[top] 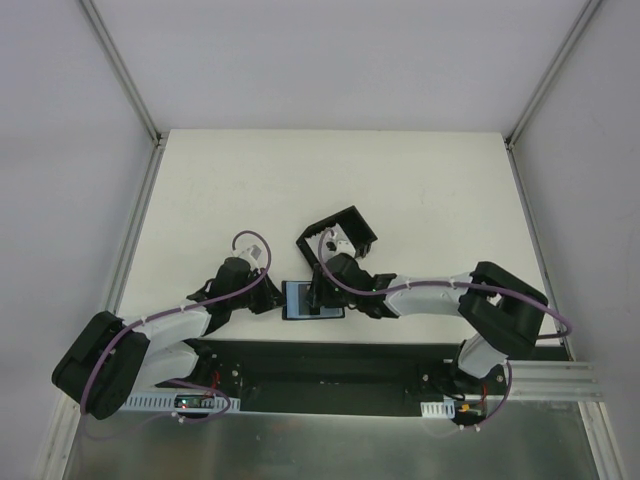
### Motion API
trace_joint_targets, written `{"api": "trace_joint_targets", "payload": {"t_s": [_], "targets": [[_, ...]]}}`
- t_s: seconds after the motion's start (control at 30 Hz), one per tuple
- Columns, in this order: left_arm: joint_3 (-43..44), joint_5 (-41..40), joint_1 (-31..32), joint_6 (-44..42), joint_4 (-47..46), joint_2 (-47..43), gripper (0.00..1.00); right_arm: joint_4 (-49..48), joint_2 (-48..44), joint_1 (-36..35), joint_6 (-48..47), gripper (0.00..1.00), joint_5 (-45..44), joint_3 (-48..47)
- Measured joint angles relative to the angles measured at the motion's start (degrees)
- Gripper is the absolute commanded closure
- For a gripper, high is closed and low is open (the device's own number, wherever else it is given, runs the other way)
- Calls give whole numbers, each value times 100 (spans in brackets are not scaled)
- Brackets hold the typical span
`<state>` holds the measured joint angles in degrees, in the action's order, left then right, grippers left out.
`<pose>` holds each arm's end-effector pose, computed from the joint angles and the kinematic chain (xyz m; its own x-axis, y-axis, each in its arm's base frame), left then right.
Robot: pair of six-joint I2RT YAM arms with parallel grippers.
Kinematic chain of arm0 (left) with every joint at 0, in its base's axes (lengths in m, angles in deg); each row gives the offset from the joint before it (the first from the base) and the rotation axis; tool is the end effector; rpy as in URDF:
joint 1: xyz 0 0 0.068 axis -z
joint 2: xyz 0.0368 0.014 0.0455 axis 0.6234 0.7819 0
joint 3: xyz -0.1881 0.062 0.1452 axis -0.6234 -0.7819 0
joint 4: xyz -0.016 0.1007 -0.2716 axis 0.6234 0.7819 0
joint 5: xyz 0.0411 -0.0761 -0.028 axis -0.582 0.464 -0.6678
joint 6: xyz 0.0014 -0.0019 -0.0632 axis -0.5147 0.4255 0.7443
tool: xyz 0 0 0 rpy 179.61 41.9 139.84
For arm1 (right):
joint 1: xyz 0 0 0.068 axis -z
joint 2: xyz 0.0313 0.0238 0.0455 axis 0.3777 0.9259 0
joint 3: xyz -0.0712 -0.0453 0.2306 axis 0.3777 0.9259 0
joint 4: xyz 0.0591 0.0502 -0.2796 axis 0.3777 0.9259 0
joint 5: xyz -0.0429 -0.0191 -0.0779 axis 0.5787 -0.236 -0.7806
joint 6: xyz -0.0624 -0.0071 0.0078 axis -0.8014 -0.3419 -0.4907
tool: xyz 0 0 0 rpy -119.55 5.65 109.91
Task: Put the credit cards into the card holder
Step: Insert the credit card into the card holder, then pick up the credit card from the storage box.
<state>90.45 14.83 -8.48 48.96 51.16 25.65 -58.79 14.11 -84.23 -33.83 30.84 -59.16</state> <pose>0.1914 -0.1260 0.0727 -0.8280 -0.3449 -0.4421 0.0902 0.6962 -0.7122 0.1693 0.3053 0.1024 -0.7199 -0.1045 -0.6862 -0.4985 0.7658 0.4063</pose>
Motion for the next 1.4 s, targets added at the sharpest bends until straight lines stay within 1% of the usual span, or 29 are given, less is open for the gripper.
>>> {"api": "trace_joint_targets", "payload": {"t_s": [0.43, 0.57, 0.67, 0.77, 0.8, 0.87, 0.97, 1.03, 1.13, 1.23, 1.4], "targets": [[9, -2, 31, -46, -2, 2, 100, 81, 326, -48, -249, 51, 452, -422], [9, -2, 31, -46, -2, 2, 100, 50, 330, -46, -271, 47, 492, -422], [9, -2, 31, -46, -2, 0, 100, 11, 308, -11, -280, 42, 514, -396], [9, -2, 31, -46, 0, 0, 100, 63, 33, 98, -422, 38, 535, -258], [9, -2, 31, -46, 0, -4, 100, 138, -118, 162, -494, 36, 535, -221], [9, -4, 31, -46, 2, -11, 100, 385, -577, 354, -739, 28, 544, -190], [42, -7, 31, -48, 52, -13, 100, 828, -1311, 772, -1272, 26, 590, -354], [83, -7, 31, -66, 103, -7, 100, 1239, -1467, 1126, -1679, 24, 704, -748], [181, -4, 31, -87, 181, 72, 100, 1674, -1377, 1722, -2238, 23, 1010, -1346], [269, -4, 31, -98, 203, 170, 100, 2013, -1110, 2140, -2638, 21, 1279, -1794], [363, -2, 31, -168, 262, 260, 100, 2638, -258, 2389, -3237, 19, 1692, -2551]]}}
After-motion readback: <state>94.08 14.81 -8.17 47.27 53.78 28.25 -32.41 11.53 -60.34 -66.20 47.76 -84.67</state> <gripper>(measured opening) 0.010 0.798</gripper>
